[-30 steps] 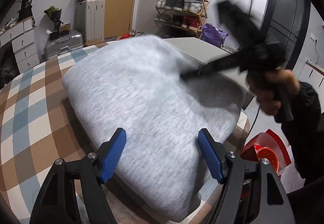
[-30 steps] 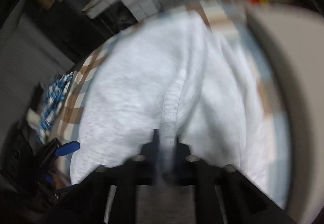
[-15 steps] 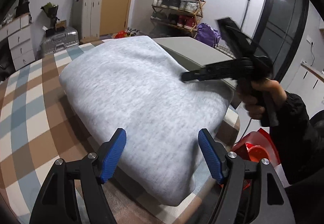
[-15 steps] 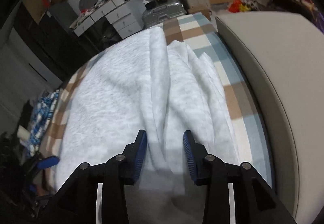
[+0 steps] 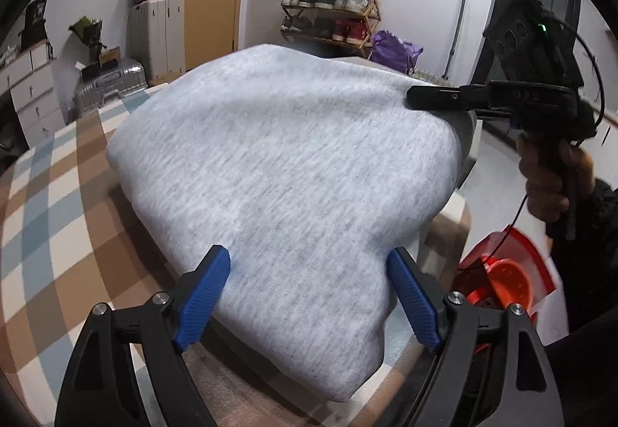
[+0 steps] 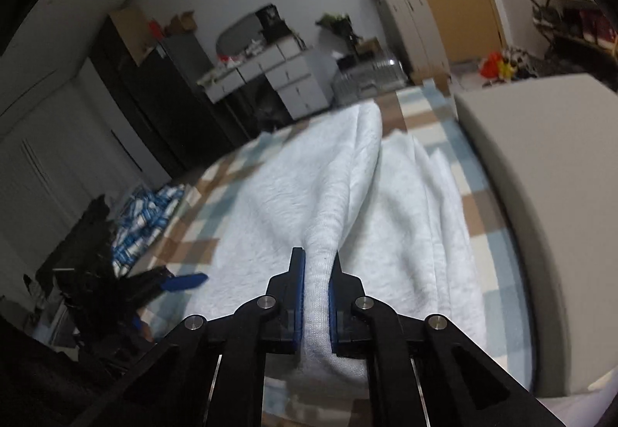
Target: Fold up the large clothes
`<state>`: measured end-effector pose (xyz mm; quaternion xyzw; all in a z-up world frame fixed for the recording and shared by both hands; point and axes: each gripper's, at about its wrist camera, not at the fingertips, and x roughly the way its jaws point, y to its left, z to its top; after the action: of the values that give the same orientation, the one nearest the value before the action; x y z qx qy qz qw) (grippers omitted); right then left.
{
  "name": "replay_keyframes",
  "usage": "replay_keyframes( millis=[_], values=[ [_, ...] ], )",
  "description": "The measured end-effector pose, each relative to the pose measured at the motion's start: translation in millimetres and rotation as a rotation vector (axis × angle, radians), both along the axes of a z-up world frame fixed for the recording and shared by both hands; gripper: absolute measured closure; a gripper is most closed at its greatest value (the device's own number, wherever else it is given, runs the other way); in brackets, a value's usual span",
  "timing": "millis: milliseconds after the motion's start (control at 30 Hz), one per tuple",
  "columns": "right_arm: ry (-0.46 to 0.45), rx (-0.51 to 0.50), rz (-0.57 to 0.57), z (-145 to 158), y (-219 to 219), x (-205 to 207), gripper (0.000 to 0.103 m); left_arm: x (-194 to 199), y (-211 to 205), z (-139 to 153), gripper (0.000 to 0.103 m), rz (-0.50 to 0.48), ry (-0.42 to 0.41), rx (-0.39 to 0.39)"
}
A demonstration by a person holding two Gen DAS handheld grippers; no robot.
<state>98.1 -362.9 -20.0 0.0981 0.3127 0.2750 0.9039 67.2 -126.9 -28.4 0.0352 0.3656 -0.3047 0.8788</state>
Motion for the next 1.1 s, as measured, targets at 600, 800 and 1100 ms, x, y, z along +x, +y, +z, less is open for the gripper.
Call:
replay_keyframes(
  millis=[600,800,1100],
  values=[
    [0.207,0.202,-0.085,-53.8,-30.0,12.0,0.069,17.8,-9.0,-4.5,0.023,0.041,0.047,0.030],
    [0.177,0.072,-0.085,-62.1,-17.3,0.0,0.045,5.0,-28.6,-14.3,0.022,0.026,-0.050,0.188],
    [0.151,0.172,-0.169,-55.1,-52.2,-10.2,0.037,6.4,-27.1,-16.1,0.022,0.026,-0.089,0.236]
  ],
)
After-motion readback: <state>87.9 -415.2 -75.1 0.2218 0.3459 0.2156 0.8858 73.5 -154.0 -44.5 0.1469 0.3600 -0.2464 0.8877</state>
